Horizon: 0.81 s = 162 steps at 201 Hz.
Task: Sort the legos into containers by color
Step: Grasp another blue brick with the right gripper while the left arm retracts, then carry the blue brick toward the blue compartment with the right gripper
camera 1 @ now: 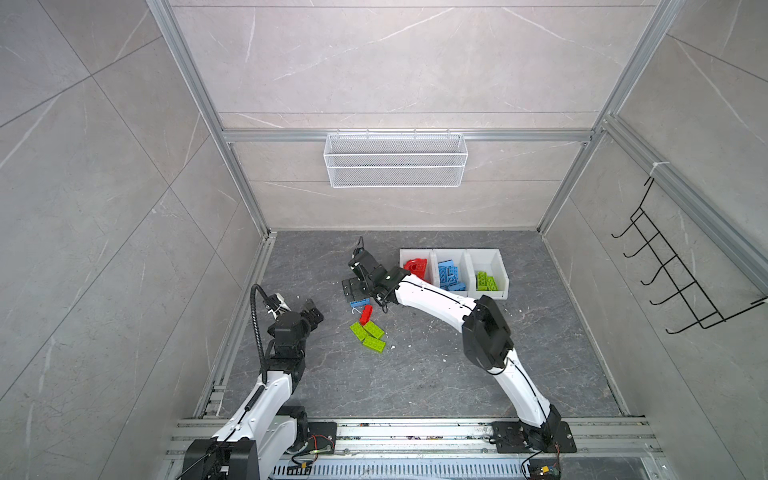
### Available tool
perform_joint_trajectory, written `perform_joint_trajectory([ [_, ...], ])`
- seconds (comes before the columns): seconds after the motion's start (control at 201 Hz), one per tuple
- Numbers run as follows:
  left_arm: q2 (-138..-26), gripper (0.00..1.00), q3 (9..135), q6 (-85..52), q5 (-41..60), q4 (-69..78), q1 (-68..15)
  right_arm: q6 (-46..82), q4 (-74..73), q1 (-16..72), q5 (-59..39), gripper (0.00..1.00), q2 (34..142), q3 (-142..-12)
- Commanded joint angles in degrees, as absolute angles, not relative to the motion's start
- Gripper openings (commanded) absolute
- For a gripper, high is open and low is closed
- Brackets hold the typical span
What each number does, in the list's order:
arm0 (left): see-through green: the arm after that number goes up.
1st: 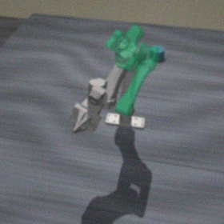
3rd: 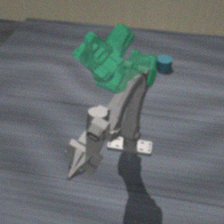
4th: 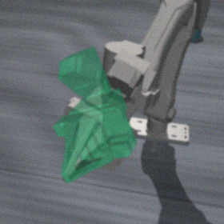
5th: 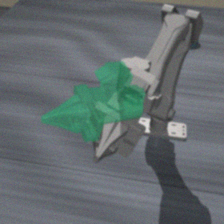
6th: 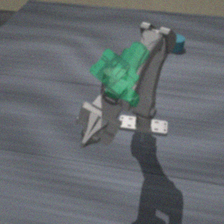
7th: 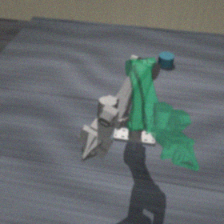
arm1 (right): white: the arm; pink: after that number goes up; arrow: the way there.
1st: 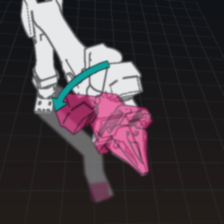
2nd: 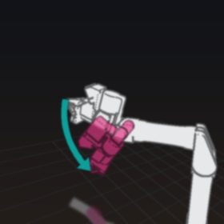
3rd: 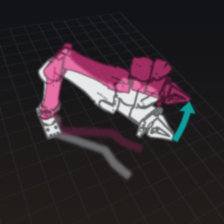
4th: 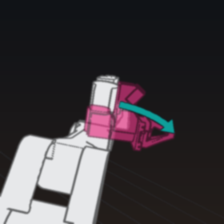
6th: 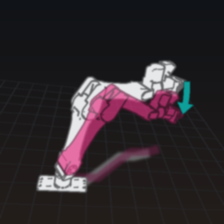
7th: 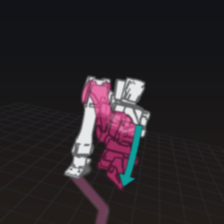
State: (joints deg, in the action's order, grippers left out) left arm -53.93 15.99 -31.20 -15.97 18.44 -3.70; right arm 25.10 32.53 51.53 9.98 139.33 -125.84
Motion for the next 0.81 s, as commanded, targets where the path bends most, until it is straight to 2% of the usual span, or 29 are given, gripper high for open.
perform_joint_trajectory([
  [0.0,-53.6,1.0,16.1,-32.7,-15.2,21.4,-3.6,25.5,42.3,52.8,13.0,0.98,144.8,-134.1],
  [0.239,-52.4,1.0,16.2,-32.2,-16.3,20.4,-3.6,26.6,49.7,53.0,14.7,0.98,153.7,-146.8],
  [0.498,-51.1,1.0,16.4,-31.8,-16.0,19.8,-3.6,26.7,51.1,52.9,15.7,0.97,155.7,-146.3],
  [0.652,-51.1,1.0,16.3,-31.8,-15.9,19.9,-3.6,26.5,49.1,52.7,14.5,0.93,155.8,-145.0],
  [0.801,-51.5,1.0,16.4,-31.7,-16.0,19.9,-3.6,26.9,46.7,51.8,11.7,0.84,155.7,-143.8],
])
